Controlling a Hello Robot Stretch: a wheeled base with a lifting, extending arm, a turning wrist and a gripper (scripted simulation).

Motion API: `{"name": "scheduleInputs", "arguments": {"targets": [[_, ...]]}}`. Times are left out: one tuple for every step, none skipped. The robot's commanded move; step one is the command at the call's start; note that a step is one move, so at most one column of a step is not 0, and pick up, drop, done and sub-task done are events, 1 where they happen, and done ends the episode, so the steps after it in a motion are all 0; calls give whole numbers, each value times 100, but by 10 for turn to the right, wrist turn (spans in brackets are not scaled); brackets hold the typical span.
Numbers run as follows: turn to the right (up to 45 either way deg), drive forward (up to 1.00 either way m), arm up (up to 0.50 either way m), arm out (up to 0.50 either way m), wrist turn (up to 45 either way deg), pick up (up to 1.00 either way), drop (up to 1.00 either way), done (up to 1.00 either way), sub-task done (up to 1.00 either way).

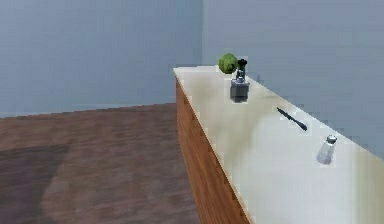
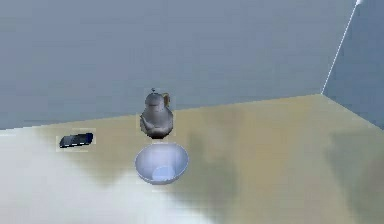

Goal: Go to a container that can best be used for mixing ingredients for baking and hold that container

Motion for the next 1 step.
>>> {"name": "scheduleInputs", "arguments": {"targets": [[0,0,50,0,0,0,0,0,0]]}}
